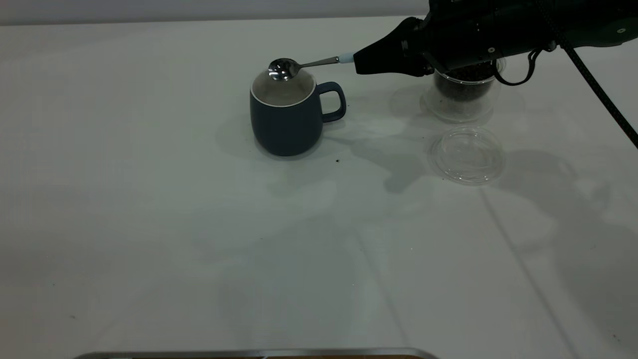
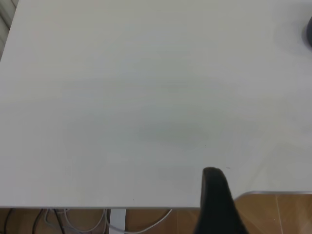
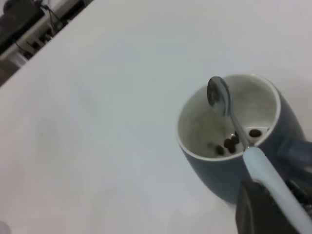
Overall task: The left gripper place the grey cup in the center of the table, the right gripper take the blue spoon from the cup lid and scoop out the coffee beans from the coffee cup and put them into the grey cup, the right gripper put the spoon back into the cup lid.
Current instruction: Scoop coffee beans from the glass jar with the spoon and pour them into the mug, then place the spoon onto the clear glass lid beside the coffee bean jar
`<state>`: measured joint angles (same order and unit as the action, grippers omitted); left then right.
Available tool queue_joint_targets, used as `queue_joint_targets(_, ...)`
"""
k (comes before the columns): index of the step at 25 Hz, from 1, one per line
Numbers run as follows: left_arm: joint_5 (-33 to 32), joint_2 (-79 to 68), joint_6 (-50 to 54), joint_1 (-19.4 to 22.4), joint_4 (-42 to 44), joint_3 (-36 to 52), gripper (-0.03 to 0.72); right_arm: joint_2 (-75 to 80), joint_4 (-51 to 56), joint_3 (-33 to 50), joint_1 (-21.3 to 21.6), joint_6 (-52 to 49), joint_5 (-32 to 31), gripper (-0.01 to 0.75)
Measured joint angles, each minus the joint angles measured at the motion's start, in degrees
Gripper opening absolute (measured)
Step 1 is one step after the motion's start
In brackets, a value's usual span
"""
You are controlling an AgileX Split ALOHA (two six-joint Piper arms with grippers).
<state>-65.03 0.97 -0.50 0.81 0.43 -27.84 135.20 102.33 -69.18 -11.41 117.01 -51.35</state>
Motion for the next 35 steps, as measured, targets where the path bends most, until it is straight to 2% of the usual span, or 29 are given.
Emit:
queue_joint_targets(3, 0.00, 0.00, 0.00, 0.00, 0.00, 0.00, 0.548, -0.23, -0.39, 0.00, 0.00, -3.43, 0.25, 0.107)
queue_joint_targets(7, 0.00, 0.00, 0.00, 0.00, 0.00, 0.00, 0.548, -5.35, -4.64, 1.94, 0.18, -17.80, 2.29, 0.107)
queue_joint_targets(12, -0.04, 0.00, 0.00, 0.00, 0.00, 0.00, 0.548, -18.04, -8.59, 9.56, 1.47, -33.39, 8.65, 0.107)
queue_joint_targets(15, -0.04, 0.00, 0.00, 0.00, 0.00, 0.00, 0.548, -25.11, -8.59, 15.58, 4.59, -39.75, 9.64, 0.107)
queue_joint_targets(17, -0.04, 0.00, 0.00, 0.00, 0.00, 0.00, 0.548, -28.43, -8.46, 20.08, 8.35, -43.38, 9.47, 0.107)
queue_joint_targets(20, -0.04, 0.00, 0.11, 0.00, 0.00, 0.00, 0.548, -29.67, -6.75, 27.05, 14.75, -44.11, 7.23, 0.107)
queue_joint_targets(24, -0.04, 0.00, 0.16, 0.00, 0.00, 0.00, 0.548, -29.70, -2.94, 33.80, 20.35, -40.97, 5.40, 0.107)
queue_joint_targets(28, -0.04, 0.00, 0.16, 0.00, 0.00, 0.00, 0.548, -29.56, -1.33, 37.02, 23.28, -38.81, 5.81, 0.107)
queue_joint_targets(35, -0.04, 0.00, 0.16, 0.00, 0.00, 0.00, 0.548, -21.05, 0.38, 37.10, 26.90, -37.12, 5.30, 0.107)
